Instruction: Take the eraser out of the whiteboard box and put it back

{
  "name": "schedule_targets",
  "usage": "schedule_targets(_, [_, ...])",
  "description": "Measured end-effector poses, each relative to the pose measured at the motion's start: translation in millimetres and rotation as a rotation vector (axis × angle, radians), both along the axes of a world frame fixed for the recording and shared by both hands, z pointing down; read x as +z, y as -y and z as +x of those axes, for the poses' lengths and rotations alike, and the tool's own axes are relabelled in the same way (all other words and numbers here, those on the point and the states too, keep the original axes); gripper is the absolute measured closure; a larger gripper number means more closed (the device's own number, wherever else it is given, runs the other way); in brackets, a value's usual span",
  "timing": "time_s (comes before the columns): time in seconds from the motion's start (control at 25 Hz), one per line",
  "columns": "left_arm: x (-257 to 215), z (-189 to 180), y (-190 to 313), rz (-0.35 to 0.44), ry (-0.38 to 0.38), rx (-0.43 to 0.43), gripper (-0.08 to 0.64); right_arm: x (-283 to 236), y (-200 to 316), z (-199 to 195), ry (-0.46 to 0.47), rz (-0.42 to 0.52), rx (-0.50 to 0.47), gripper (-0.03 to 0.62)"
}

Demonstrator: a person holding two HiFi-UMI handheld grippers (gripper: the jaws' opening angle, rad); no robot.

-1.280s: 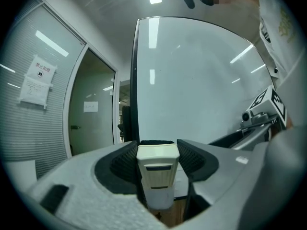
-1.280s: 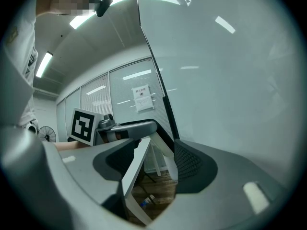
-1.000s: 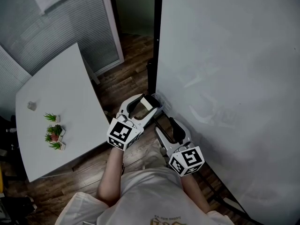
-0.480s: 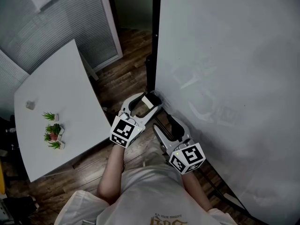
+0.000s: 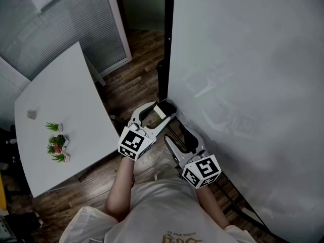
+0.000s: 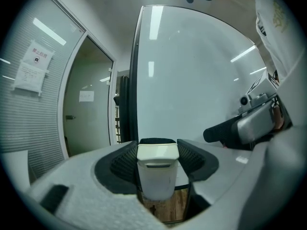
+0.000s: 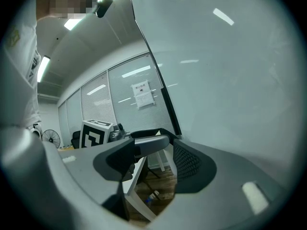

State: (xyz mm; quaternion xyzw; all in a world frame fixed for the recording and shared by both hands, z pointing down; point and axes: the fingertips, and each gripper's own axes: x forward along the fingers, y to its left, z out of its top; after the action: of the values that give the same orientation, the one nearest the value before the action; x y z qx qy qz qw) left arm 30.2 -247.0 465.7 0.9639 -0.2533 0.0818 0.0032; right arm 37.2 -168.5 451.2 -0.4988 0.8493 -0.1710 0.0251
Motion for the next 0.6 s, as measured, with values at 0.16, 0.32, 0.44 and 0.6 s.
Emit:
schedule_targets(0.16, [5.7,-3.1,3.3,-0.016,0.014,-0.003,0.304,4.1,0.6,-0.9,-0.001,-0.013,0.002,0.339])
schedule_targets(0.32, [10.2,-8.5,6.0,-0.032,0.002,-0.017,0.303,7.6,2.1,-2.6,-0.001,-0.018,-0.002,0.339])
schedule_targets(0.44, [13.4,-9.5,5.9,-0.039,-0.003,-0.018,0.307,8.8,3.5,-4.0,-0.001,-0.018,-0.004,0.339])
schedule_targets(0.6, [15.0,-10.1,5.7,-0.043,-0.005,-0.018,0.308,8.5,4.1,-5.2,-0.002,-0.016,-0.005,0.339])
